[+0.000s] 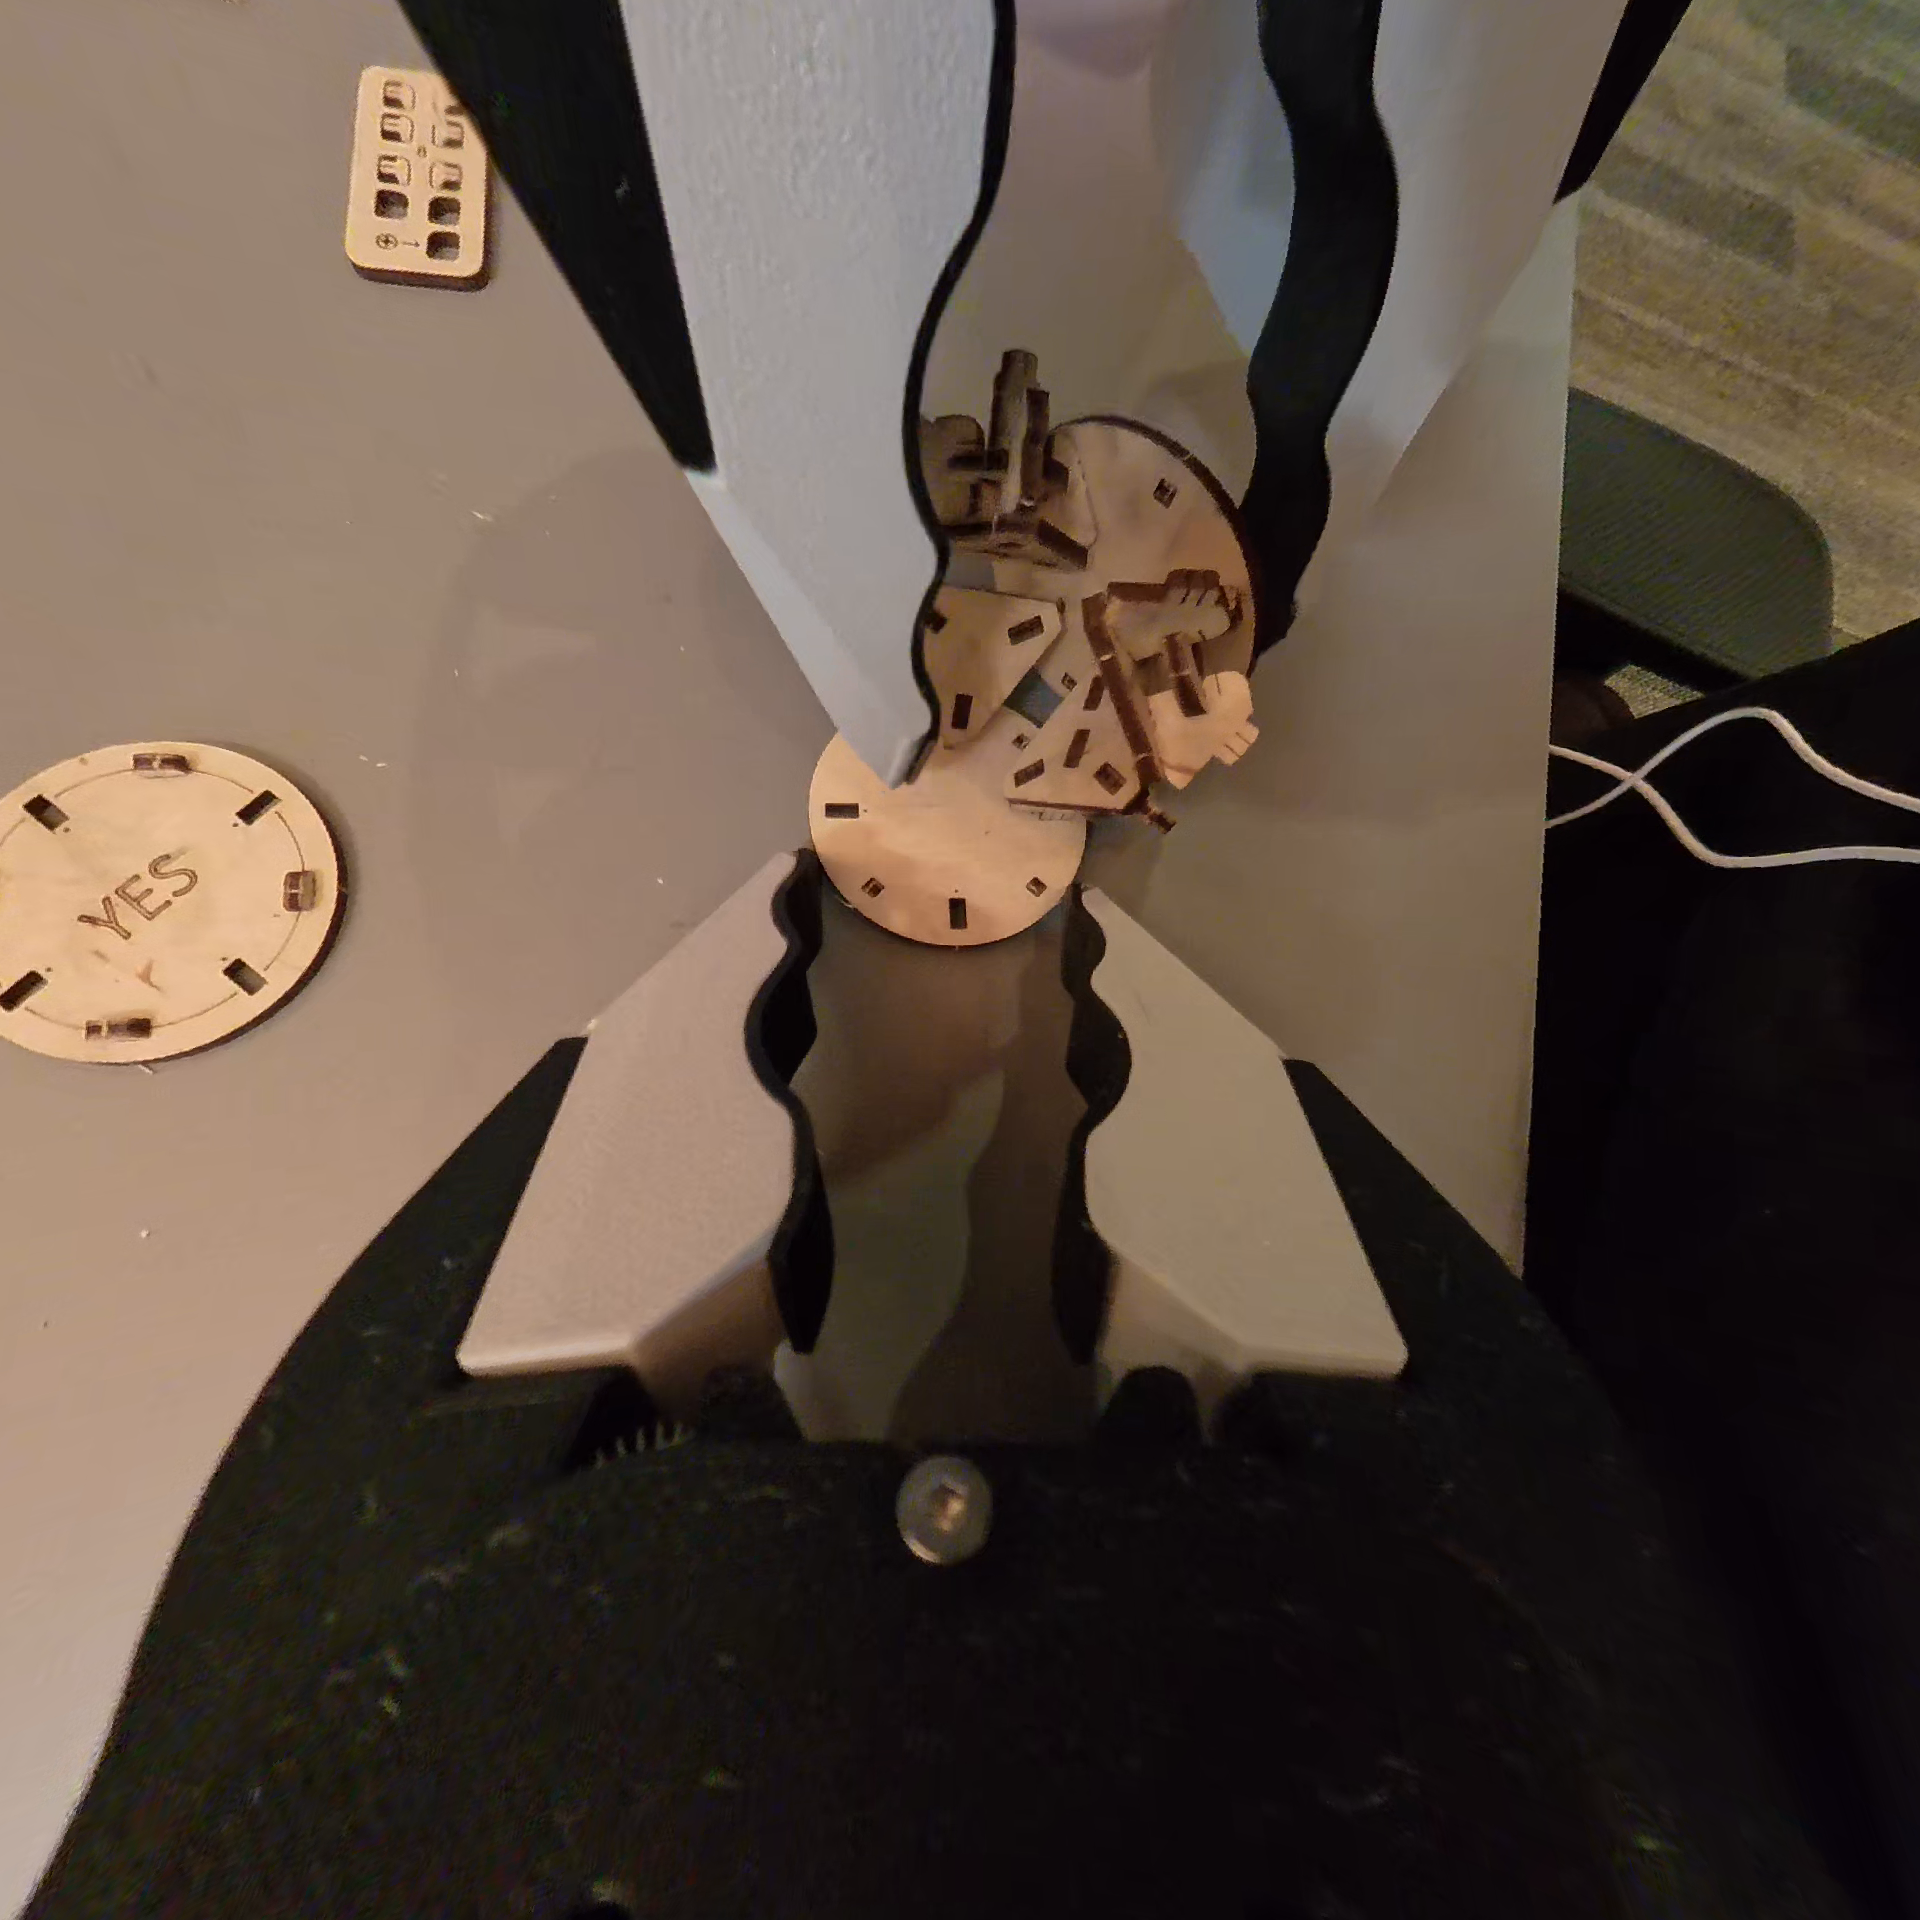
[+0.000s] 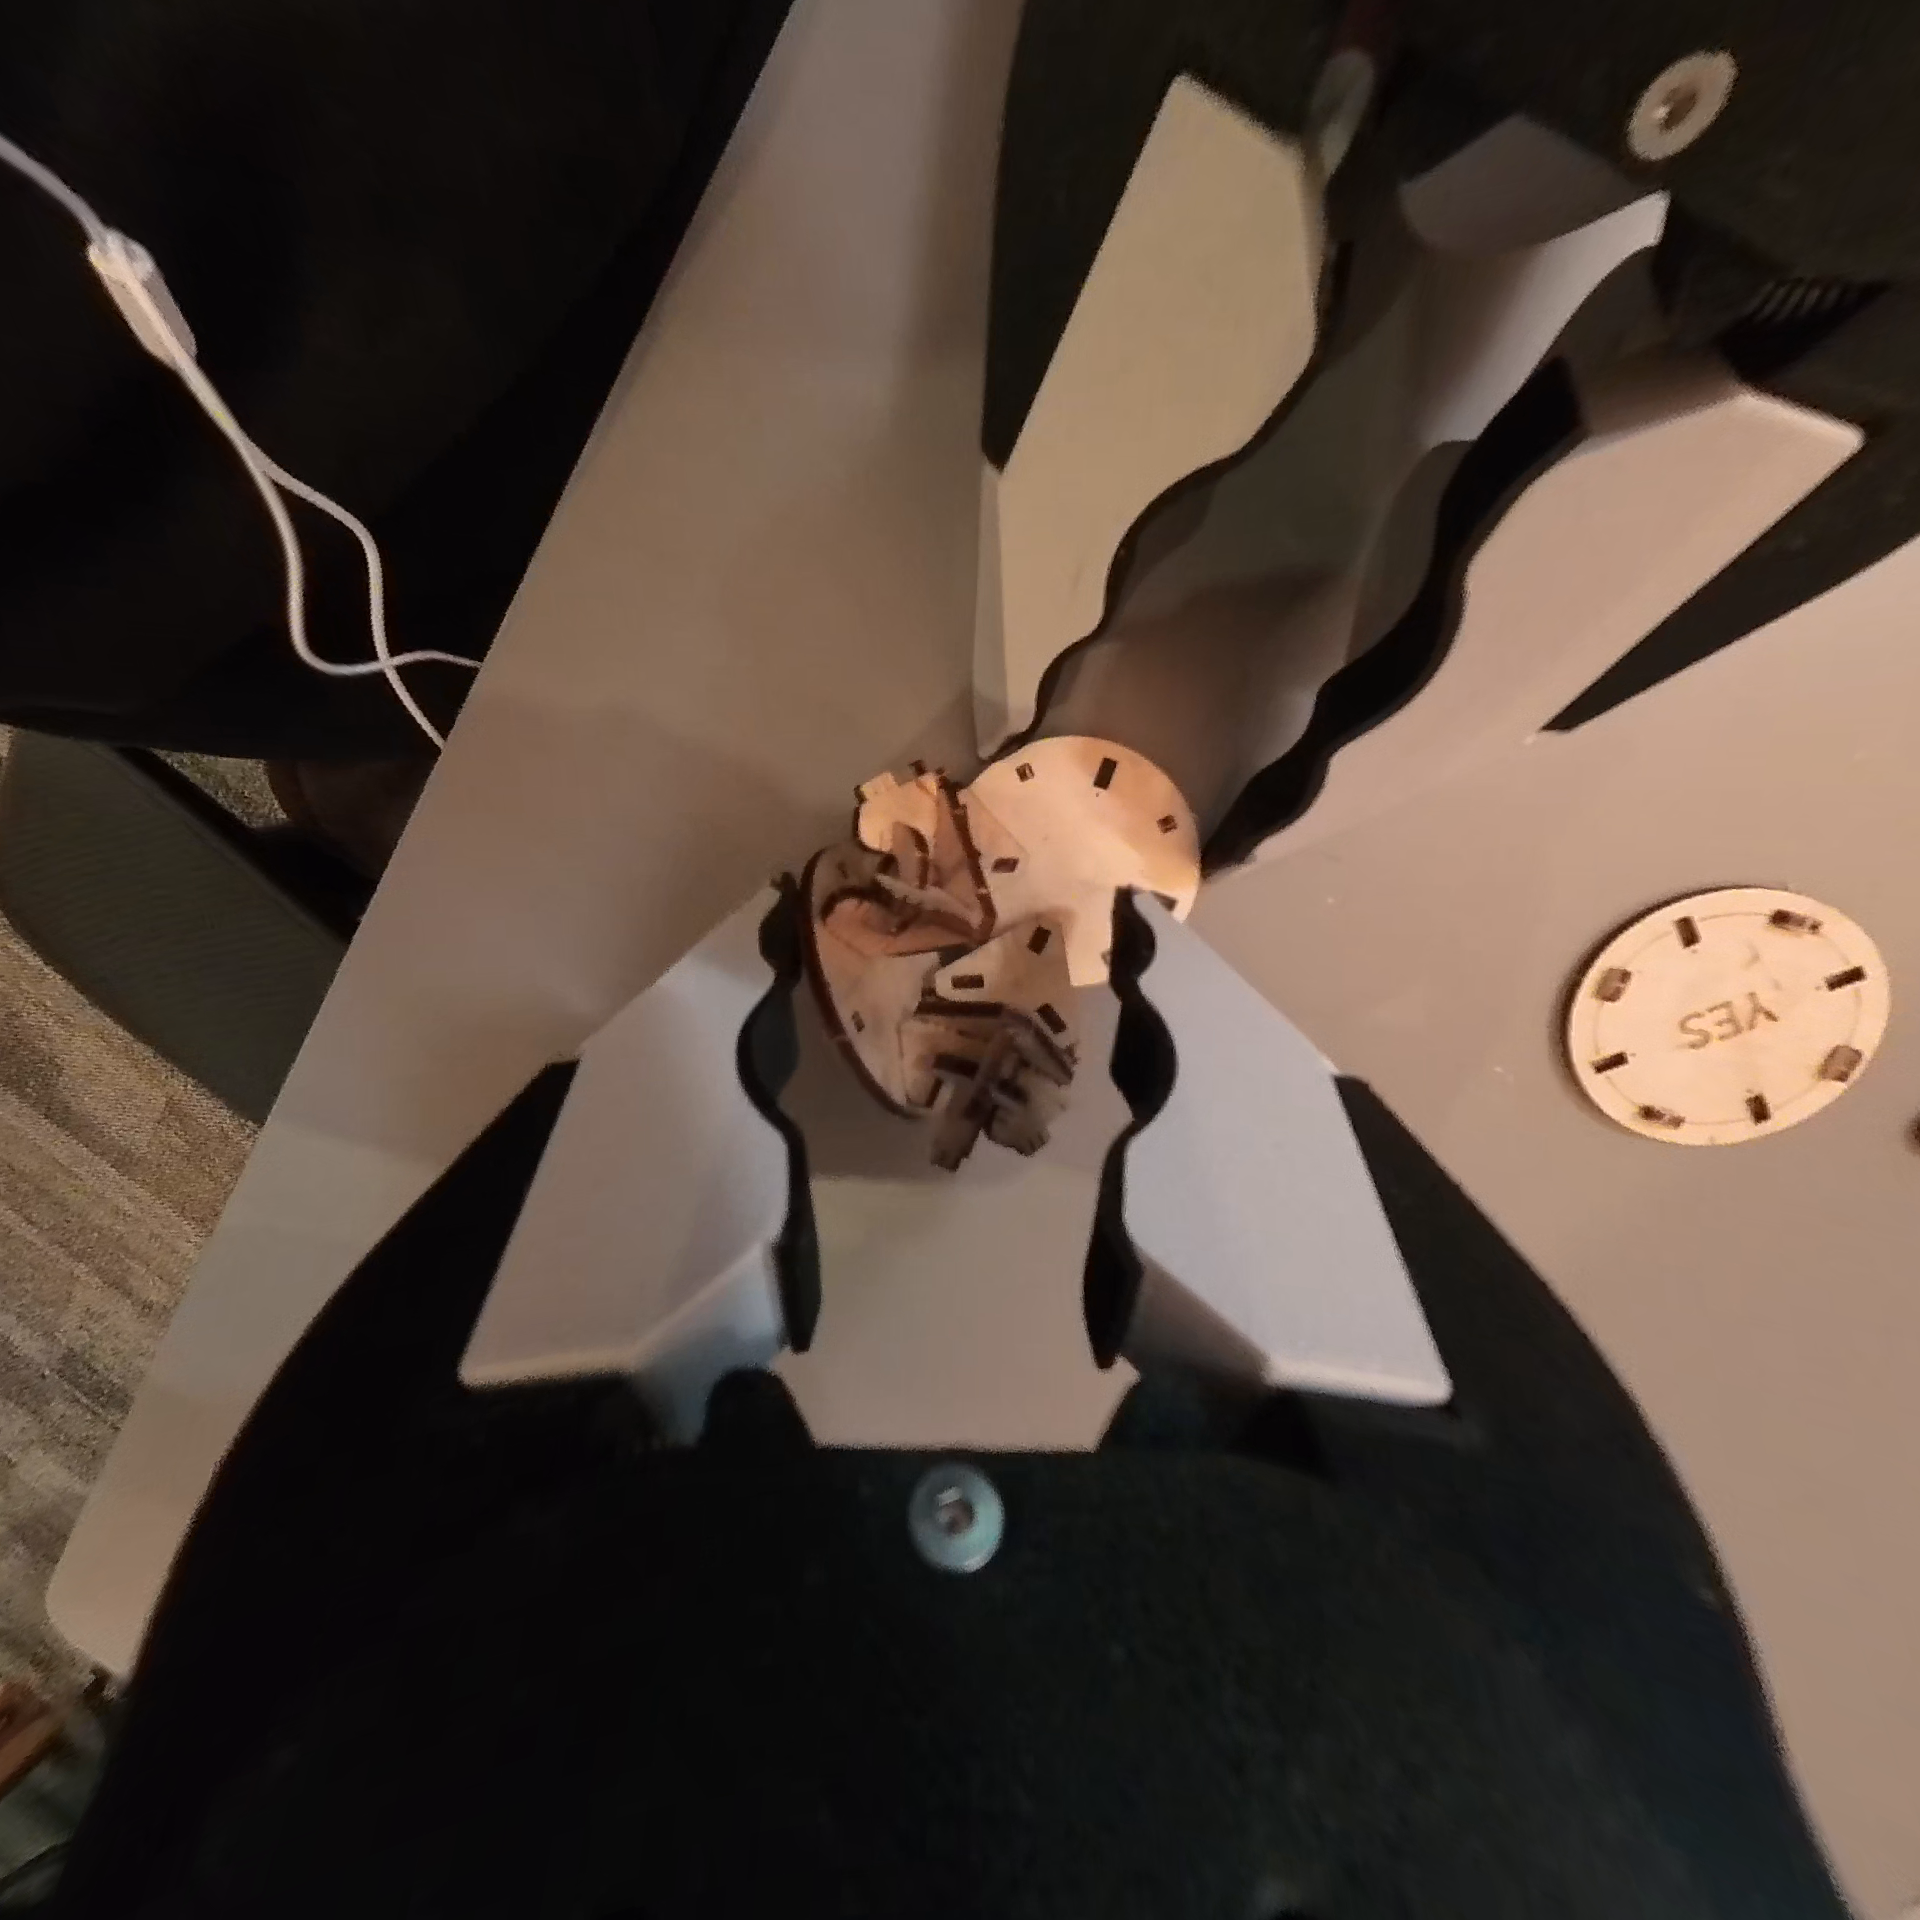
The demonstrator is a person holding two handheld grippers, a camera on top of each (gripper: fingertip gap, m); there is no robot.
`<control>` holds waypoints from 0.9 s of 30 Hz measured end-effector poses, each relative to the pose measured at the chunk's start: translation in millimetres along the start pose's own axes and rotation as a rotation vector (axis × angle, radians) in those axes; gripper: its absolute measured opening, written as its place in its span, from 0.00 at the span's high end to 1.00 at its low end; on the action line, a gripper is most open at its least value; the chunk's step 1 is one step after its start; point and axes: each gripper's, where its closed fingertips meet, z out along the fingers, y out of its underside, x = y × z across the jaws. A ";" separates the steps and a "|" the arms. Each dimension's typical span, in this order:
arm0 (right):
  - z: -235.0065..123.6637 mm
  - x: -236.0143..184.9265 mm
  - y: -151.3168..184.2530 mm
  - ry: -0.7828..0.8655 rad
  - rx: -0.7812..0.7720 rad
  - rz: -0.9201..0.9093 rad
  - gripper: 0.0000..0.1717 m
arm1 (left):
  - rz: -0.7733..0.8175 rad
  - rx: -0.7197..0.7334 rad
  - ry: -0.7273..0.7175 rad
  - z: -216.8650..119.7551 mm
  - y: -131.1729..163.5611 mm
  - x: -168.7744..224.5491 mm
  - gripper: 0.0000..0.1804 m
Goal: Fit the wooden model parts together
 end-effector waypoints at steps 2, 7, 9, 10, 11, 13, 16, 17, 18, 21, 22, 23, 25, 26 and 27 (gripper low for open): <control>-1.8 0.6 0.6 0.018 0.002 0.010 0.67 | -0.001 0.000 0.000 -0.1 0.0 -0.1 0.77; -4.2 3.2 6.9 0.075 0.002 0.044 0.65 | -0.005 0.002 0.004 -0.2 -0.1 -0.1 0.76; -4.3 2.8 12.6 0.086 -0.008 0.057 0.64 | -0.004 0.002 0.004 -0.2 0.0 -0.2 0.76; -4.2 2.2 14.3 0.089 -0.009 0.061 0.65 | -0.004 0.001 0.003 -0.2 0.0 -0.1 0.76; -4.1 1.4 15.8 0.089 -0.010 0.063 0.65 | -0.004 0.001 0.003 -0.2 0.0 -0.1 0.76; -4.1 -0.2 16.7 0.087 -0.007 0.060 0.70 | -0.006 0.002 0.004 -0.3 -0.1 -0.3 0.76; -4.2 0.0 16.9 0.090 -0.001 0.051 0.72 | -0.012 0.004 0.010 -0.6 -0.3 -0.2 0.76; -4.0 0.2 16.6 0.090 0.003 0.049 0.72 | -0.014 0.005 0.012 -0.6 -0.3 -0.3 0.76; -3.8 0.4 16.5 0.090 0.005 0.047 0.72 | -0.017 0.005 0.014 -0.8 -0.4 -0.3 0.76; -3.3 0.6 16.4 0.083 0.010 0.044 0.73 | -0.030 0.009 0.028 -1.1 -0.7 -0.2 0.77; -3.0 0.4 17.0 0.079 0.007 0.042 0.73 | -0.036 0.011 0.034 -1.3 -0.9 -0.1 0.77; -2.7 0.3 17.8 0.075 0.004 0.038 0.73 | -0.041 0.012 0.041 -1.4 -1.0 0.2 0.77; -2.3 0.1 17.7 0.069 0.010 0.032 0.74 | -0.028 0.009 0.035 -1.2 -0.8 0.7 0.77; -2.2 0.0 17.3 0.066 0.014 0.031 0.74 | -0.008 0.004 0.020 -0.6 -0.2 1.1 0.77; -2.3 0.1 16.6 0.064 0.019 0.029 0.74 | 0.010 -0.001 0.004 -0.1 0.2 1.2 0.77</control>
